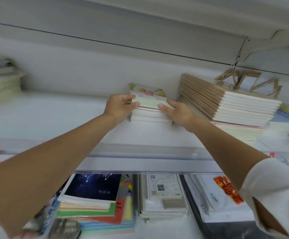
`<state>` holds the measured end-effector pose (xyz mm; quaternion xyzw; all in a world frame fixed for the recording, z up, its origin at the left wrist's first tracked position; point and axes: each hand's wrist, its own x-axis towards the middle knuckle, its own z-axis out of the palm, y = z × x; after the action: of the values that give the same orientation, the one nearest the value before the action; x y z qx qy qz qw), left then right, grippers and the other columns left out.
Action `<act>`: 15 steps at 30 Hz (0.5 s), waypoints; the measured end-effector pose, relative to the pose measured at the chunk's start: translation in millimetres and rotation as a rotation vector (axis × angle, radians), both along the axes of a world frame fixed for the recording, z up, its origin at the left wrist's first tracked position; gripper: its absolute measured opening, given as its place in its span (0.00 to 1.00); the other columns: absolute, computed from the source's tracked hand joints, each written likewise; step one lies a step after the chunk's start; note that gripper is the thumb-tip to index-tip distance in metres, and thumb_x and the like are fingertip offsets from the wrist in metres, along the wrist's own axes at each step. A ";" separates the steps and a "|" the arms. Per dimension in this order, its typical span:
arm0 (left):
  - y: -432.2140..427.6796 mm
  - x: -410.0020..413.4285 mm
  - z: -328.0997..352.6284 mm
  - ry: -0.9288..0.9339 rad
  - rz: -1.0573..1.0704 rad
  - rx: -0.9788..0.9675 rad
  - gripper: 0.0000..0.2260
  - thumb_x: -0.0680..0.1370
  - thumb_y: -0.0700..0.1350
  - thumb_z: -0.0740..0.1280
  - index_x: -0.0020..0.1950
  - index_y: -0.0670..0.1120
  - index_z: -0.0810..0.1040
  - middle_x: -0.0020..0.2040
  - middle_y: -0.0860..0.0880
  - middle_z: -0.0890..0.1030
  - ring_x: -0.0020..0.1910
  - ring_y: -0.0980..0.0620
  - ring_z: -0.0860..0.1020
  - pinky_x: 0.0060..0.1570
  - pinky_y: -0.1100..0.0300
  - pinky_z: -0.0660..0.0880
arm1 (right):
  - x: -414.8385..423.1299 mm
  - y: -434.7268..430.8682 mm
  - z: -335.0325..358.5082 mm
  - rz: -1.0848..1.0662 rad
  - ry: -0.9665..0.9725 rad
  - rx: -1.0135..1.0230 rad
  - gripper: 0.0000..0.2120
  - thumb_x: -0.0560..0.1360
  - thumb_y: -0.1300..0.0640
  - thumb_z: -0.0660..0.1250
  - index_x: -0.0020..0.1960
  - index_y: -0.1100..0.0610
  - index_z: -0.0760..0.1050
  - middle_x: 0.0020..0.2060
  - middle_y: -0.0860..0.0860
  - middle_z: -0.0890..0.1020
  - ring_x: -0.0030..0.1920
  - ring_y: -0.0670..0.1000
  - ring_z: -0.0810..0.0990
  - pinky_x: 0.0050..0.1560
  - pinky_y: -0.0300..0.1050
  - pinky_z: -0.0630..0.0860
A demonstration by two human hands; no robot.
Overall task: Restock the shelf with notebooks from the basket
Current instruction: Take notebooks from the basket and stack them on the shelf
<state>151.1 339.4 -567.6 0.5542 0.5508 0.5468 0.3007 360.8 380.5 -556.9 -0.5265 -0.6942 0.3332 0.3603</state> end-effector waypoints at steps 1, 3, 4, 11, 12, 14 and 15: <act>1.3 -1.1 0.8 0.006 0.007 -0.009 0.19 0.73 0.46 0.74 0.63 0.45 0.79 0.59 0.48 0.80 0.56 0.58 0.77 0.59 0.67 0.69 | -0.1 1.9 -1.3 0.005 0.038 -0.010 0.36 0.75 0.44 0.68 0.77 0.59 0.60 0.73 0.48 0.66 0.70 0.46 0.67 0.58 0.36 0.67; 2.2 -4.1 3.6 0.001 -0.004 -0.034 0.19 0.73 0.45 0.75 0.63 0.45 0.80 0.61 0.48 0.80 0.58 0.58 0.77 0.61 0.64 0.70 | -0.8 3.2 -4.0 0.005 0.090 -0.027 0.36 0.75 0.46 0.69 0.77 0.59 0.59 0.74 0.48 0.65 0.68 0.42 0.65 0.59 0.36 0.64; 2.3 -5.0 5.1 -0.001 -0.018 -0.044 0.19 0.73 0.45 0.75 0.63 0.45 0.80 0.62 0.47 0.79 0.60 0.58 0.76 0.62 0.63 0.70 | -1.1 3.3 -5.4 -0.002 0.094 -0.025 0.36 0.75 0.46 0.69 0.77 0.59 0.59 0.74 0.48 0.65 0.67 0.41 0.65 0.59 0.36 0.63; -15.6 -12.4 26.4 -0.085 -0.208 -0.261 0.13 0.82 0.49 0.61 0.64 0.48 0.76 0.57 0.53 0.81 0.56 0.53 0.79 0.58 0.57 0.74 | -14.5 -3.3 2.8 -0.095 -0.273 0.141 0.32 0.79 0.45 0.63 0.77 0.56 0.59 0.79 0.53 0.48 0.78 0.52 0.49 0.76 0.50 0.52; -20.8 -12.8 30.4 -0.103 -0.232 -0.271 0.12 0.82 0.50 0.60 0.64 0.49 0.75 0.57 0.54 0.80 0.54 0.54 0.79 0.57 0.58 0.73 | -17.7 -6.7 4.8 -0.139 -0.388 0.232 0.31 0.79 0.44 0.63 0.77 0.55 0.61 0.79 0.54 0.50 0.78 0.53 0.51 0.76 0.52 0.54; -32.5 -12.0 36.2 -0.094 -0.178 -0.216 0.11 0.82 0.48 0.60 0.62 0.48 0.76 0.58 0.52 0.78 0.55 0.51 0.78 0.57 0.56 0.74 | -26.0 -20.8 5.8 -0.212 -0.483 0.409 0.30 0.77 0.44 0.64 0.75 0.55 0.64 0.77 0.56 0.56 0.77 0.54 0.55 0.75 0.54 0.55; -40.6 -11.4 38.5 -0.064 -0.118 -0.168 0.09 0.82 0.47 0.61 0.59 0.47 0.76 0.57 0.51 0.78 0.54 0.49 0.78 0.58 0.54 0.75 | -31.9 -30.5 5.3 -0.216 -0.456 0.481 0.28 0.77 0.45 0.66 0.73 0.55 0.66 0.76 0.56 0.61 0.76 0.55 0.58 0.74 0.54 0.56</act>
<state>139.7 298.8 -529.1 0.5409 0.5511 0.4975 0.3951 328.9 350.1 -551.6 -0.5577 -0.7559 -0.0061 0.3430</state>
